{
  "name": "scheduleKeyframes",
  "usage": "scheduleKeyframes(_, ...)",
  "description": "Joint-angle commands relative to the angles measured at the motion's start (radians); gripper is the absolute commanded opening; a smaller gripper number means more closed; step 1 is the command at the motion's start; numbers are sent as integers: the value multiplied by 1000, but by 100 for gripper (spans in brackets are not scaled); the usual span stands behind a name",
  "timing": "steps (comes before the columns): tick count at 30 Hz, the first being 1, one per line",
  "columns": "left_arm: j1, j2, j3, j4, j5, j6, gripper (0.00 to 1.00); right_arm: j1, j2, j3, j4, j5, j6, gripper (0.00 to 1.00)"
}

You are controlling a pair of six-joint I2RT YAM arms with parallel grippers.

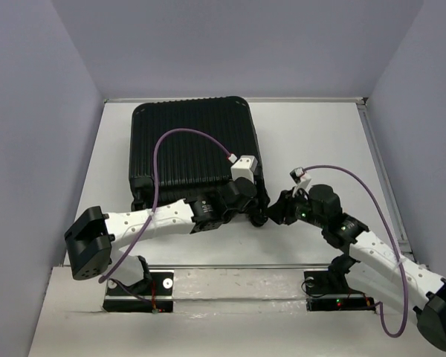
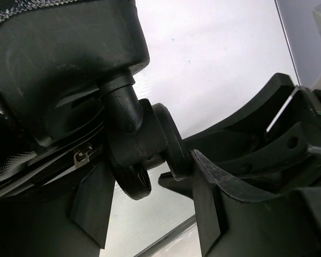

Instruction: Pack the luggage

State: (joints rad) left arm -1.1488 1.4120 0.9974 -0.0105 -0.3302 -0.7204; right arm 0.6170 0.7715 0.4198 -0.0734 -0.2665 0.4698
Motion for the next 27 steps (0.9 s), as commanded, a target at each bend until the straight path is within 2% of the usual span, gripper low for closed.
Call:
scheduleKeyframes(1,-8,-13,15,136,-98,-14,29,9,32,-41,228,-83,36,42)
scheduleKeyframes(2,-12,-22,6,158,-102,-20,20,9,54,-61,288,-105,55,42)
scheduleKeyframes(3,-12,-25,1,171,-104,-24,20,9,63,-71,323,-114,67,42)
scheduleKeyframes(4,-15,-28,-5,181,-110,-30,14,9,72,-81,390,-122,79,43)
scheduleKeyframes(7,-25,-47,-29,222,-118,-51,6,18,118,-110,524,-143,136,48)
scheduleKeyframes(13,-51,-96,-49,273,-139,-66,6,18,182,-159,676,-105,223,63)
scheduleKeyframes(27,-97,-154,-88,326,-182,-103,6,36,374,-197,1020,-139,340,58)
